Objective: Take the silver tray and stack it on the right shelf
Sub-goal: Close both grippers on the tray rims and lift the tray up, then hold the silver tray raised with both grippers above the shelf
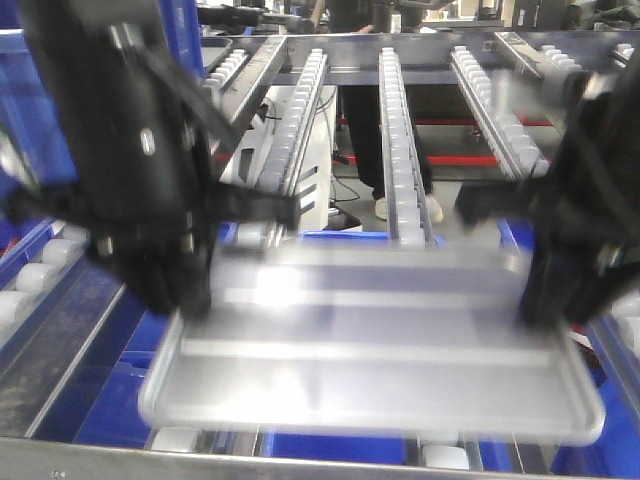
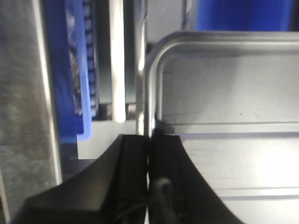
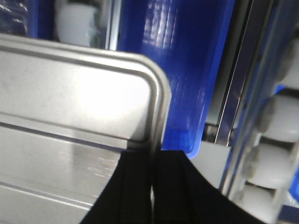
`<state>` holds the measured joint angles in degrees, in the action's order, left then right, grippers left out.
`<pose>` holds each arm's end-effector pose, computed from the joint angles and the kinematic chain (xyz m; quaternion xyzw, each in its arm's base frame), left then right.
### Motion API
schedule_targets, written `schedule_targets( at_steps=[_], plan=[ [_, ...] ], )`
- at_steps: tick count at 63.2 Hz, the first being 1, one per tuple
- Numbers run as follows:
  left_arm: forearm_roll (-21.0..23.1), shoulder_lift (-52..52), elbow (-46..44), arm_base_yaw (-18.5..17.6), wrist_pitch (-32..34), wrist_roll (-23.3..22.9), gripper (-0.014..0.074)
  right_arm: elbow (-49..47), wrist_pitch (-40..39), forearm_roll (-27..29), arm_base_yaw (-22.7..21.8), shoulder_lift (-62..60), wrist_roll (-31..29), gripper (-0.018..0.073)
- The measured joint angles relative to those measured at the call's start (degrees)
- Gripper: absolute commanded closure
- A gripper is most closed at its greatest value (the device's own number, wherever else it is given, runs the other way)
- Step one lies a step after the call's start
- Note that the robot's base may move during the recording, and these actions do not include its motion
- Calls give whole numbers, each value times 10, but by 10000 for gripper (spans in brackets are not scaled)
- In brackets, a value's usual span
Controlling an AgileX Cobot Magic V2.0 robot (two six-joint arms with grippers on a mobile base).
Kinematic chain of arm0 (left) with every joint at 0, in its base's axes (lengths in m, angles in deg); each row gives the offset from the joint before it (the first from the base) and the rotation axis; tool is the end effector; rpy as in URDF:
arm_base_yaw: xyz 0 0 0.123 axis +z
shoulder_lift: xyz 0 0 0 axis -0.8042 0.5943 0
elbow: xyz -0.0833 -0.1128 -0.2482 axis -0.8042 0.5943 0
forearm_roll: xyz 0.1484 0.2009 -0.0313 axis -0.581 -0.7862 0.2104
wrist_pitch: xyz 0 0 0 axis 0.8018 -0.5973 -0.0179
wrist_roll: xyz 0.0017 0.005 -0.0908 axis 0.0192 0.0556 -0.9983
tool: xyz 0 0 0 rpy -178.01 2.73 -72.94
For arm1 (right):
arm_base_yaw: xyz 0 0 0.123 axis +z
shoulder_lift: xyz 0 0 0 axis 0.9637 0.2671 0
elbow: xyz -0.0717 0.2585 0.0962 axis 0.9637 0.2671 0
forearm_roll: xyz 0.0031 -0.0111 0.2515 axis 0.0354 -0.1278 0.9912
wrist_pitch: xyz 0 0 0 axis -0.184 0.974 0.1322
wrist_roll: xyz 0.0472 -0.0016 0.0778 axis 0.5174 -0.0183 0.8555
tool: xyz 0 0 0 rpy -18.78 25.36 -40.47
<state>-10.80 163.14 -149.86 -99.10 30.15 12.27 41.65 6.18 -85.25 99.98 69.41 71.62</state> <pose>0.2403 -0.2264 0.2291 0.0950 0.9766 -0.0585 0.1837 0.2395 0.1141 0.2246 -0.0240 0.9752 0.0898 0.2011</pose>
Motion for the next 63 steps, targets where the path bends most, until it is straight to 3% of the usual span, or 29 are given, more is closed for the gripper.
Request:
schedule_targets(
  at_steps=[11, 19, 47, 63],
  plan=[
    [-9, -64, -25, -2, -20, 1, 689, -26, 36, -26, 0, -62, 6, 503],
    [-21, -105, -39, -24, -46, 1, 689, -30, 64, -28, 0, -117, 15, 503],
    [-57, -183, -44, -180, -108, -64, 689, -13, 224, -34, 0, -294, 18, 503],
    [-75, -184, -44, -207, -112, -77, 689, 8, 235, -34, 0, -330, 18, 503]
  ],
)
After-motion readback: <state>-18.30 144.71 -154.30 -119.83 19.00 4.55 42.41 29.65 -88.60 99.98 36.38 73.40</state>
